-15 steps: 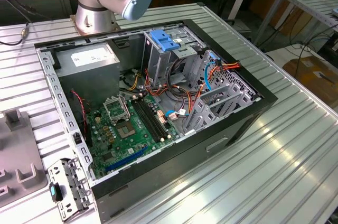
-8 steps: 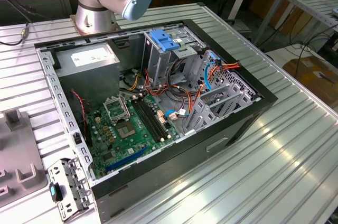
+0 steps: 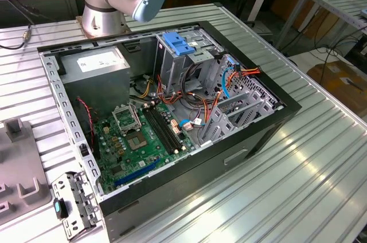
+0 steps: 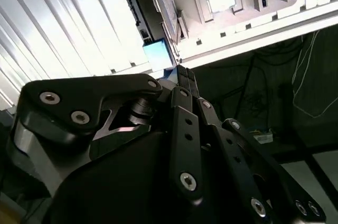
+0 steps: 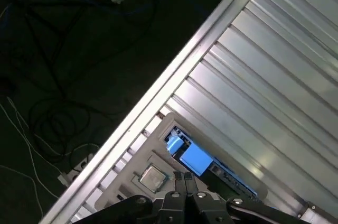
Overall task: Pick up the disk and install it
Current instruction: 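Pick up the disk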
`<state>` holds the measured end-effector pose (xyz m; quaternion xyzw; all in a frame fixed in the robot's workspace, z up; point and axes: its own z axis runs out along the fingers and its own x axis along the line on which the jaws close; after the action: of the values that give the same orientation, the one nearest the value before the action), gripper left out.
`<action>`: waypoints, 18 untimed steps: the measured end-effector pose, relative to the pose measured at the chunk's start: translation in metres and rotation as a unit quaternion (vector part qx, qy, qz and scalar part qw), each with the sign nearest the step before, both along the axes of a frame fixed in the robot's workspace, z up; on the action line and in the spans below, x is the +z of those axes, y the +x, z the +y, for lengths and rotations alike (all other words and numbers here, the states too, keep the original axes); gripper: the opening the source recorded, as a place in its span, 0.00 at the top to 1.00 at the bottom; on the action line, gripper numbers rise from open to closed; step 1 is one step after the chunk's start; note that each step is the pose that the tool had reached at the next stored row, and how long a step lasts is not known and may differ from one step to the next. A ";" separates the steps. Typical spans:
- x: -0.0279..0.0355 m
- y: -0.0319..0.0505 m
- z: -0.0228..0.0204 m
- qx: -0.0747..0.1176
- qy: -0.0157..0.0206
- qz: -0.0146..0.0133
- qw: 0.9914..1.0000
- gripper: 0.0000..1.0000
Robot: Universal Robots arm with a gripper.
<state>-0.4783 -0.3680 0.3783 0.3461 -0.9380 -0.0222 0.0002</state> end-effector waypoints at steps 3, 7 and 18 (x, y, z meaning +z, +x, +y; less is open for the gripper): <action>-0.0001 0.0000 0.0000 0.054 0.000 0.000 0.999 0.89; -0.0001 0.0000 0.0000 0.095 0.000 0.000 0.996 0.89; -0.0003 0.0000 0.0000 0.204 0.000 0.000 0.979 0.89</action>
<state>-0.4782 -0.3680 0.3779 0.5302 -0.8476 -0.0217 0.0047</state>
